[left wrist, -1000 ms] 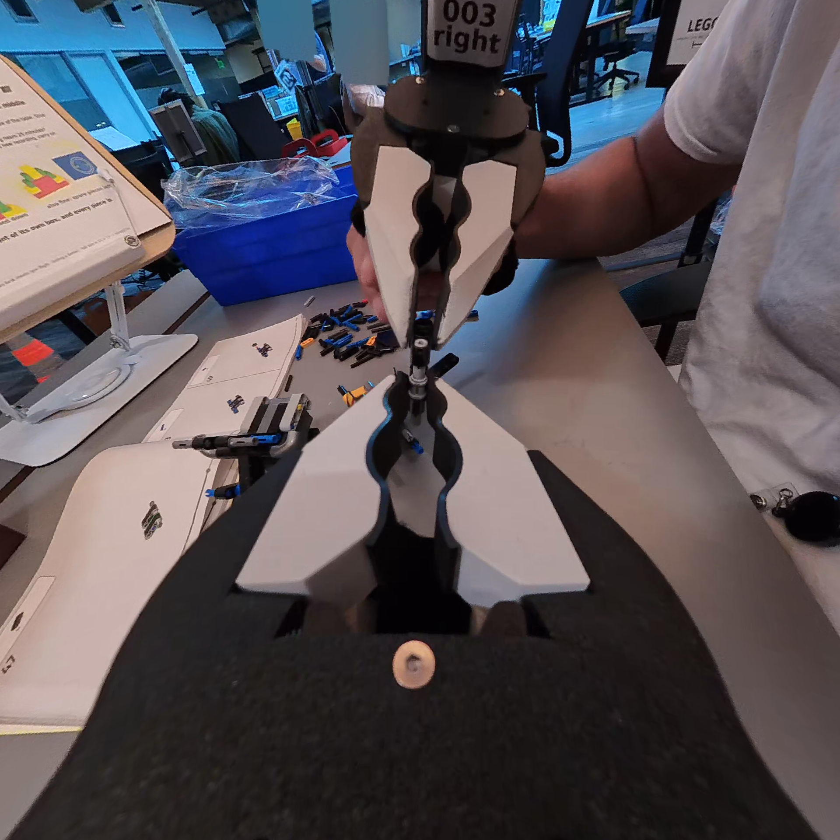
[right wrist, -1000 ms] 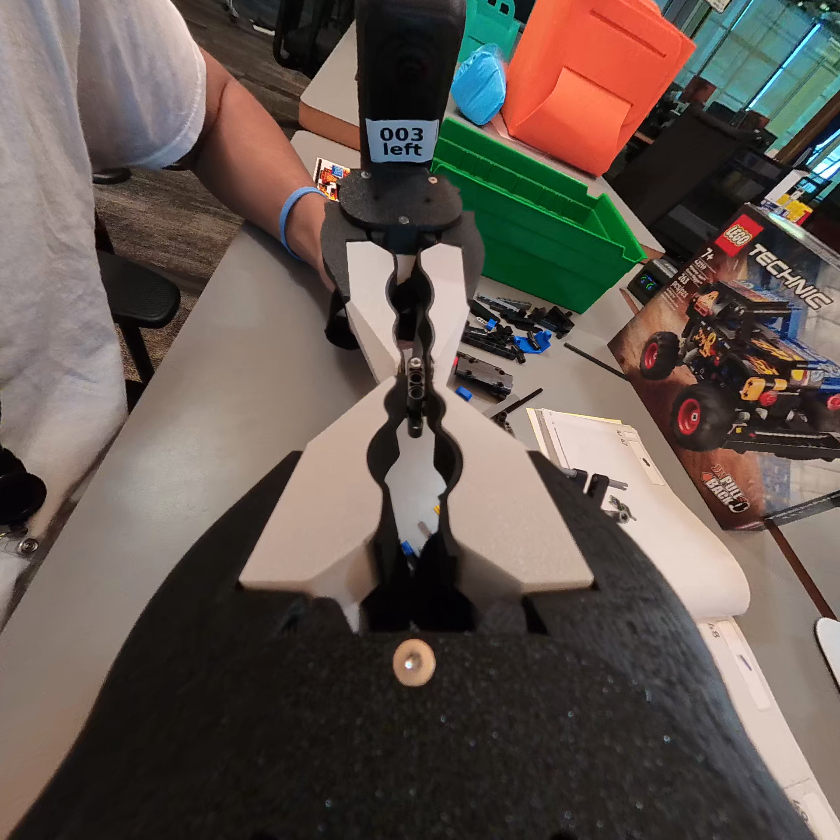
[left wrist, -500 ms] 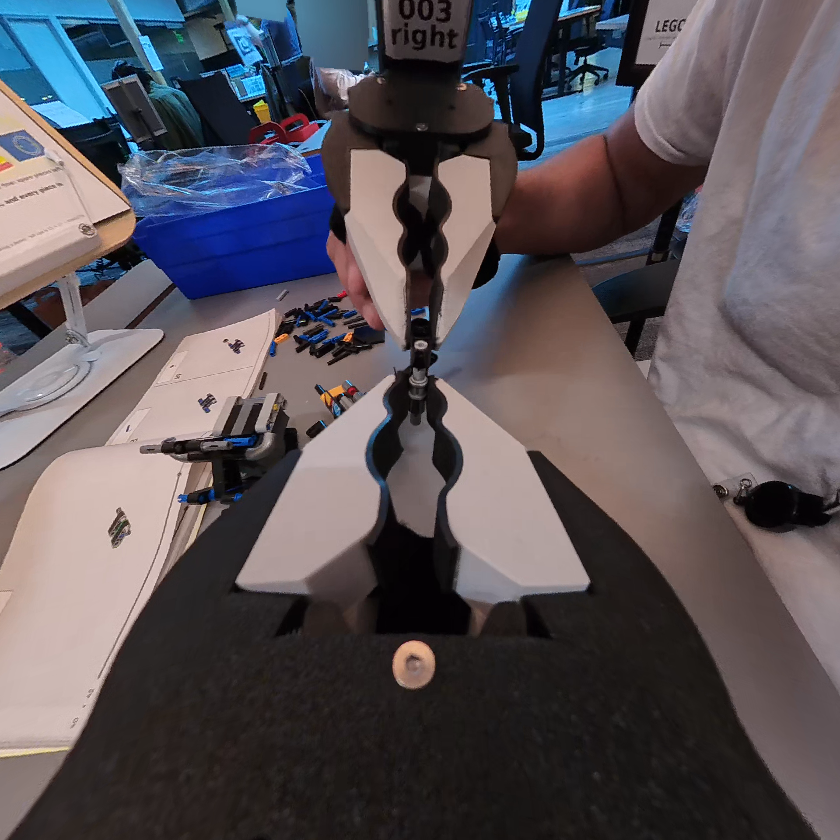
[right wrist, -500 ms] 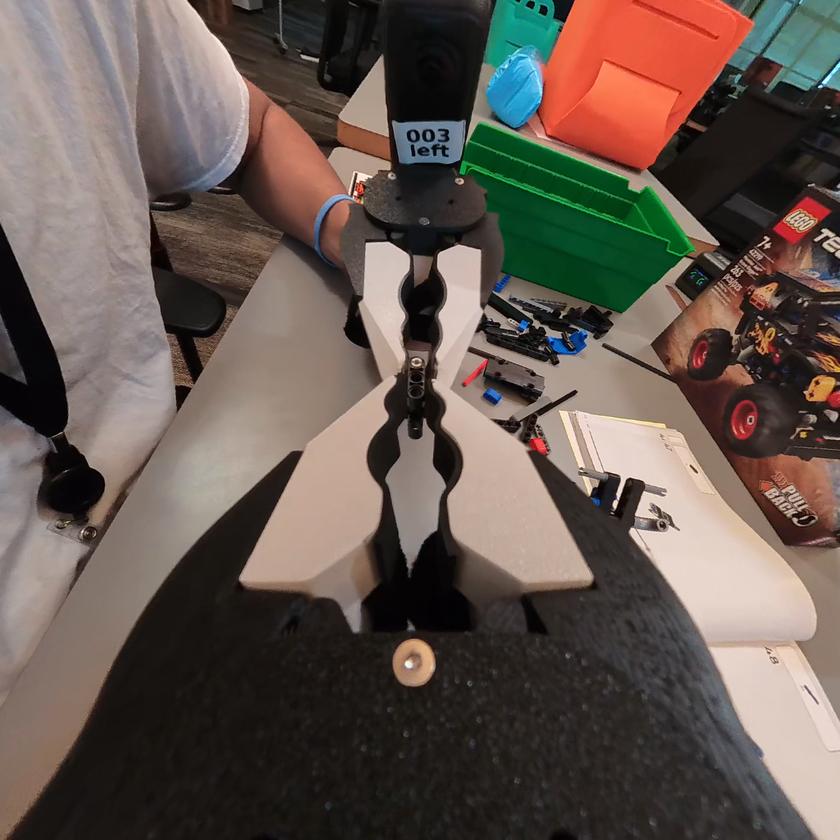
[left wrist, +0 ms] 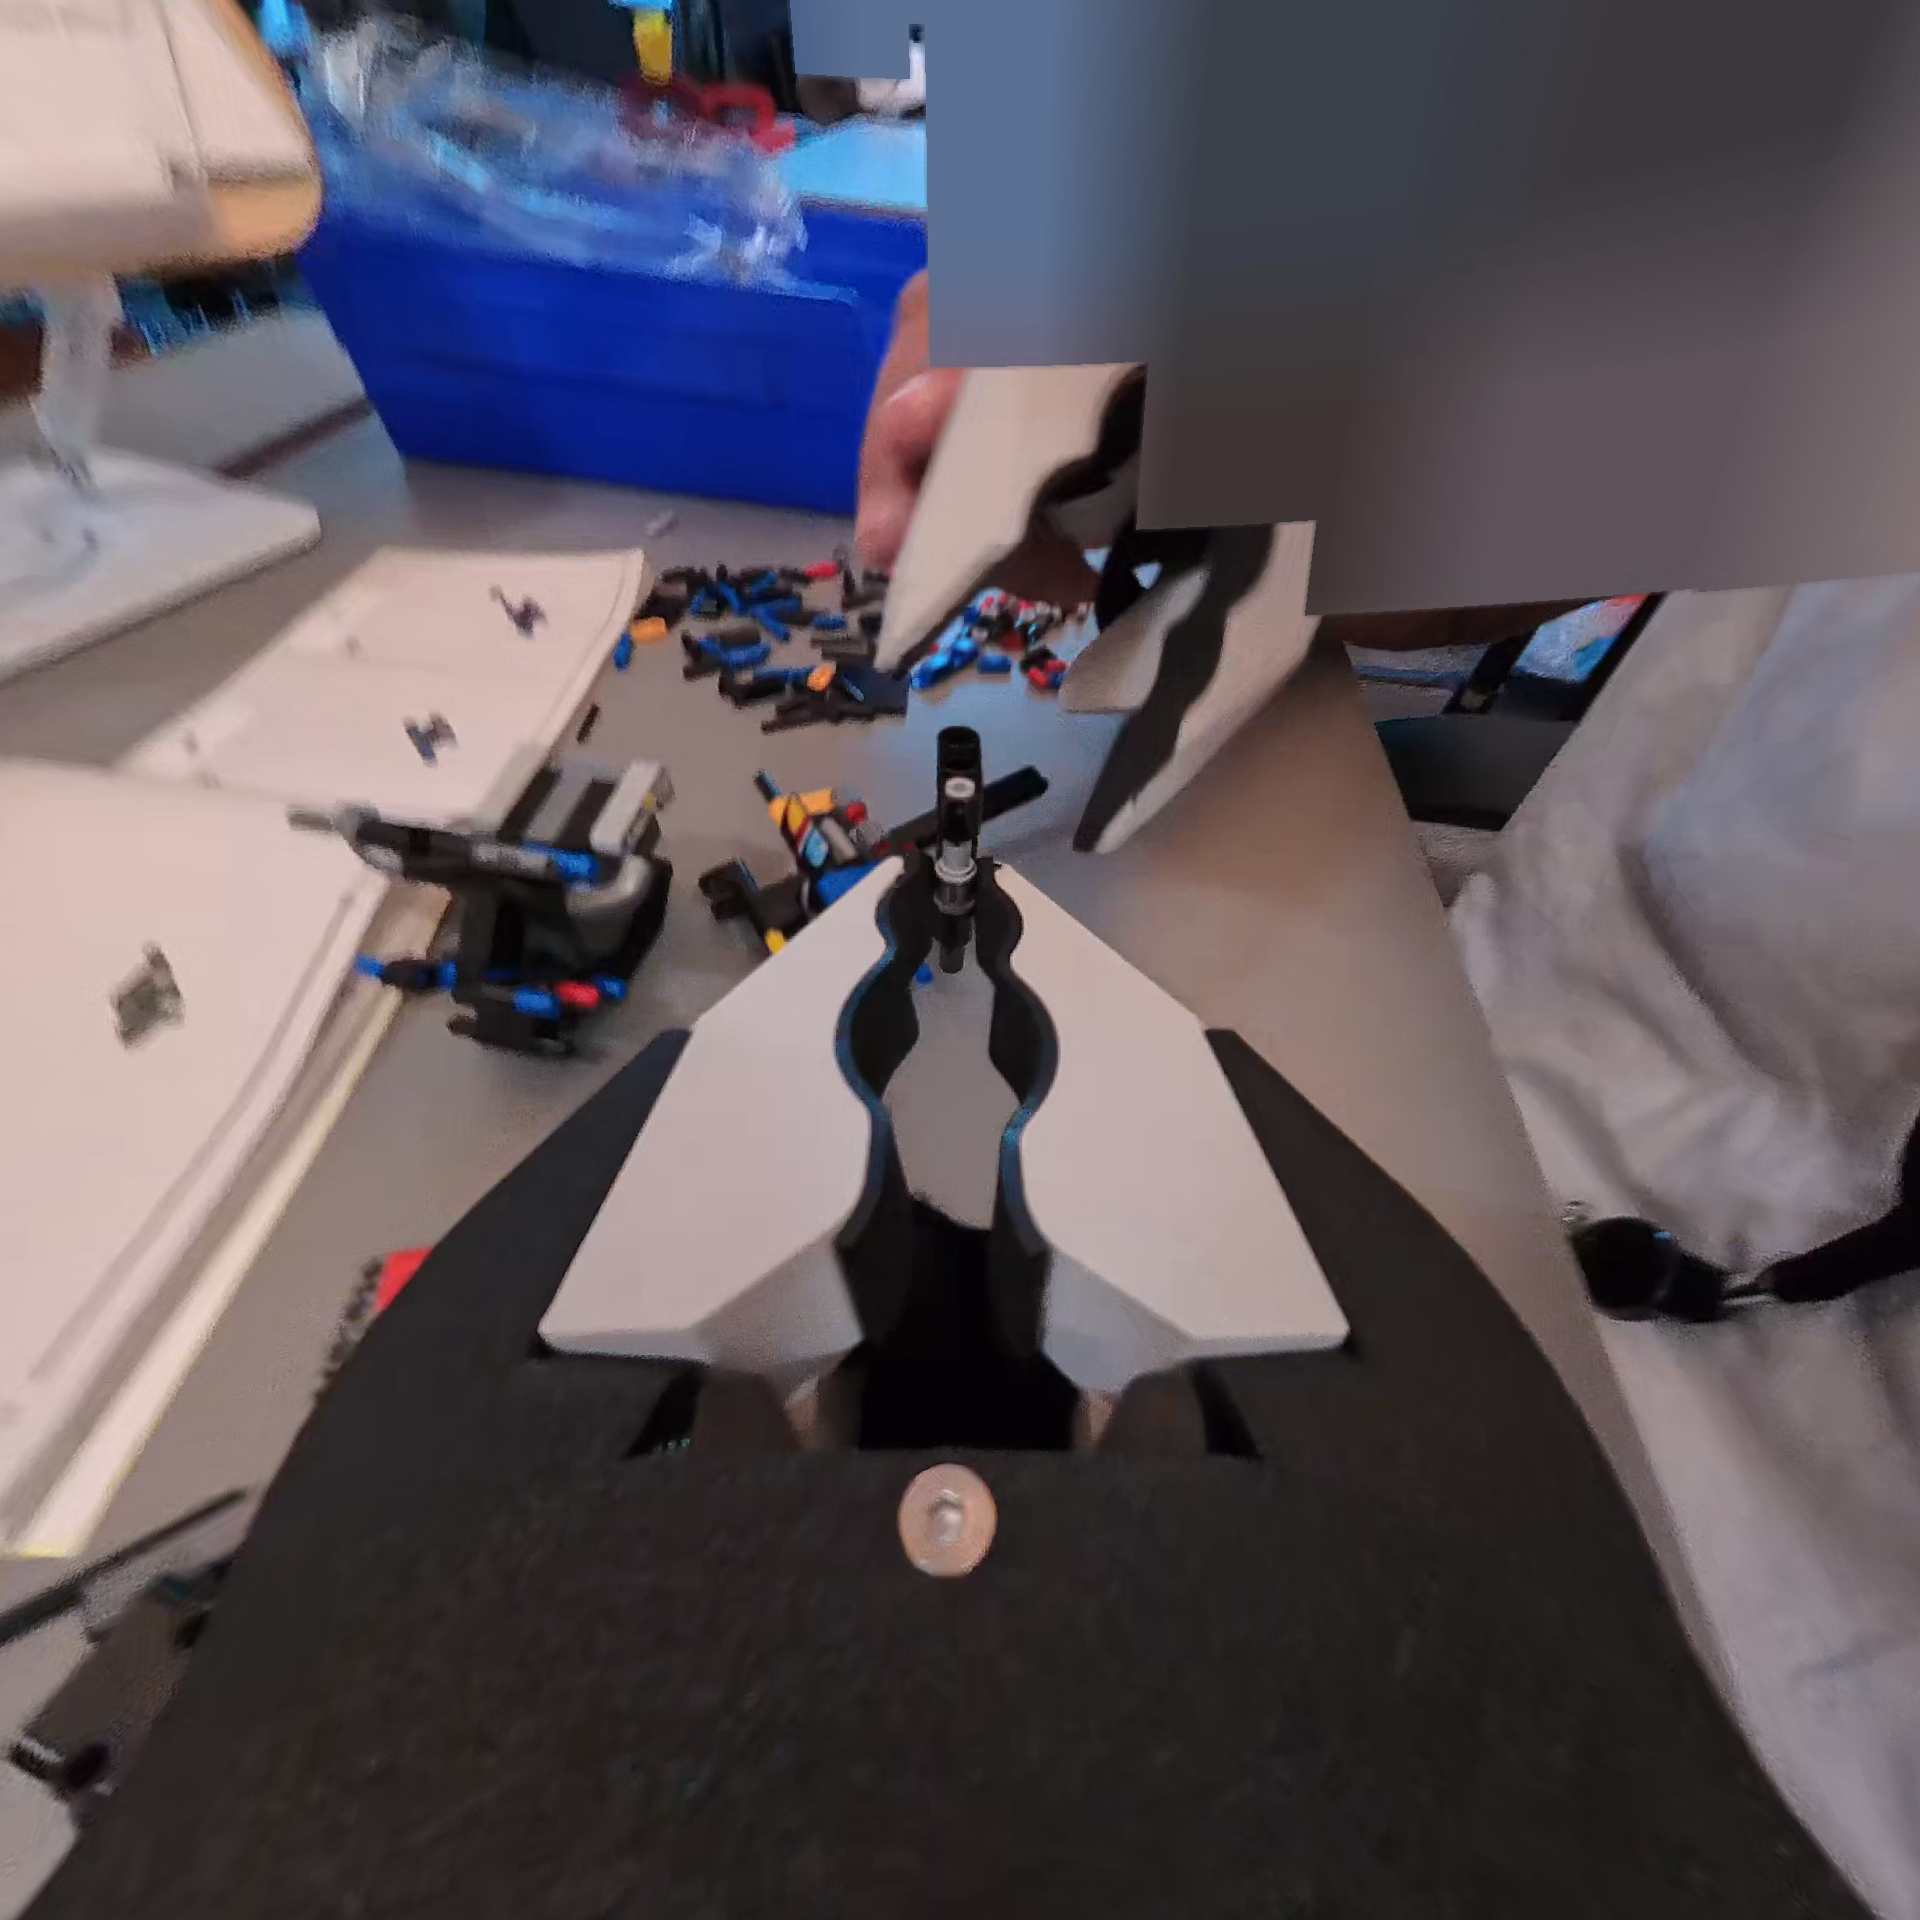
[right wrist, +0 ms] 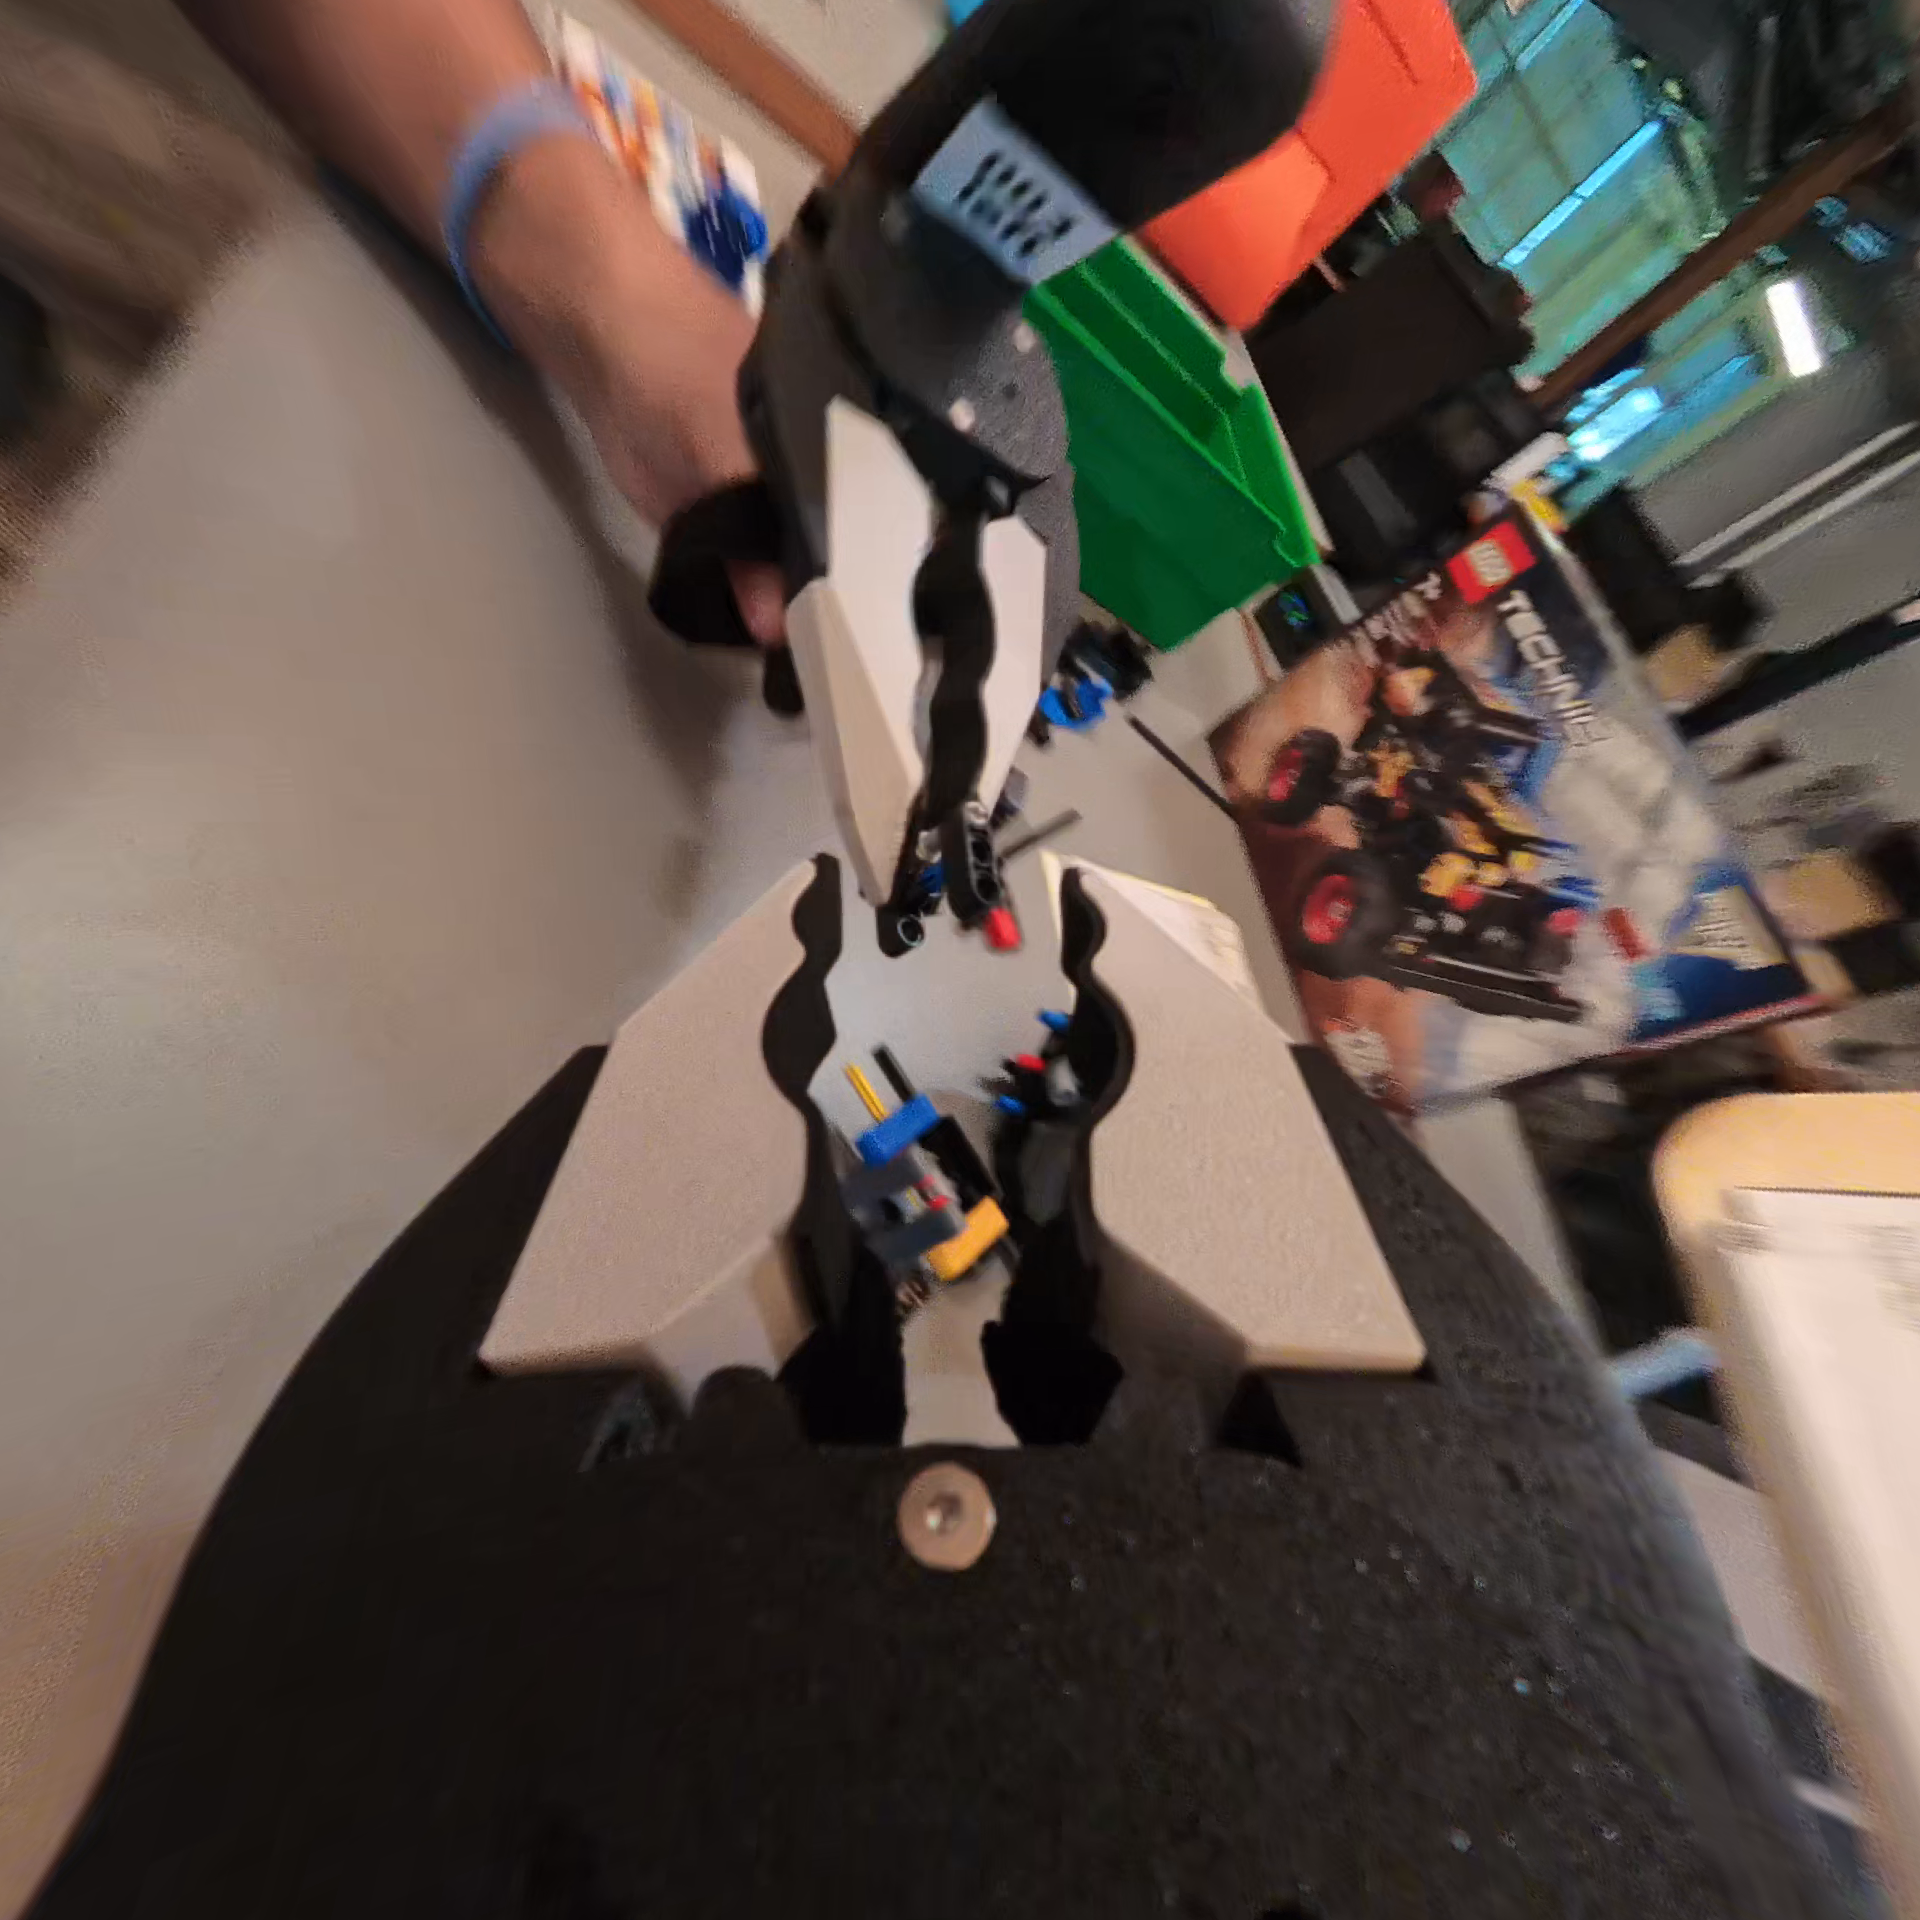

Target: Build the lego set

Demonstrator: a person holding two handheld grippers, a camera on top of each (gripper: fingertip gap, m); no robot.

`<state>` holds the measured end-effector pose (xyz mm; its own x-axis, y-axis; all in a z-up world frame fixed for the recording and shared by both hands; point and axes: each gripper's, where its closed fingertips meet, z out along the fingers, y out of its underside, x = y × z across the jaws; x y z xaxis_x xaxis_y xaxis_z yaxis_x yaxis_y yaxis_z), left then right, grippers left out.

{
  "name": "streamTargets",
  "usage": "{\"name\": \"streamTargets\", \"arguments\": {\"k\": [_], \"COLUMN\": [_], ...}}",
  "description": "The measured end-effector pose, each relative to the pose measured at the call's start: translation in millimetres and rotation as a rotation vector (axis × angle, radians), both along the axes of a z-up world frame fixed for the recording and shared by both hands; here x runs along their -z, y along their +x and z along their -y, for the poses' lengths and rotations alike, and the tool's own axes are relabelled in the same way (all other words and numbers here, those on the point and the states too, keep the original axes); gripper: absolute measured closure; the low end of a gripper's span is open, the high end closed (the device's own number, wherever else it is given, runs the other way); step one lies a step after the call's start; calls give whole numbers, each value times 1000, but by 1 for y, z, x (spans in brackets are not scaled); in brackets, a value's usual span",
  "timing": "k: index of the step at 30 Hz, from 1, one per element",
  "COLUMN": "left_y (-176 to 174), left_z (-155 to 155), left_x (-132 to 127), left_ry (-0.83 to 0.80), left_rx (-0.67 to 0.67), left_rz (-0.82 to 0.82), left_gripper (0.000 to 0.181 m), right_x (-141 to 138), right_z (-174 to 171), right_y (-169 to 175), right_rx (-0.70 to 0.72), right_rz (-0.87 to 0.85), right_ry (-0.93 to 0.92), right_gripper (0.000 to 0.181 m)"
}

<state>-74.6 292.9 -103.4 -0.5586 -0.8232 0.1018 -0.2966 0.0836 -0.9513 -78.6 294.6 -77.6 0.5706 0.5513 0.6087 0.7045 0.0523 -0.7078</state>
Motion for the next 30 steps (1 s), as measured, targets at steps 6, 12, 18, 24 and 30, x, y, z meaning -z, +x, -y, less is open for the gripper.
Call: {"name": "streamTargets", "arguments": {"k": [6, 12, 18, 24, 30], "left_y": [3, 7, 9, 8, 9], "left_z": [0, -4, -8, -9, -7], "left_x": [18, 22, 27, 19, 33], "left_ry": [-154, -214, -186, -146, -118], "left_rx": [-37, -116, -177, -168, -160], "left_rz": [-203, -235, -235, -196, -254], "left_gripper": [175, 176, 175, 176, 176], "right_x": [48, 44, 48, 40, 54], "right_z": [-19, -29, -33, -34, -32], "right_y": [11, 13, 16, 15, 16], "right_rx": [160, 246, 287, 294, 268], "right_rz": [448, 518, 573, 556, 626], "right_ry": [37, 88, 84, 104, 80], "right_gripper": [130, 146, 148, 149, 149]}}
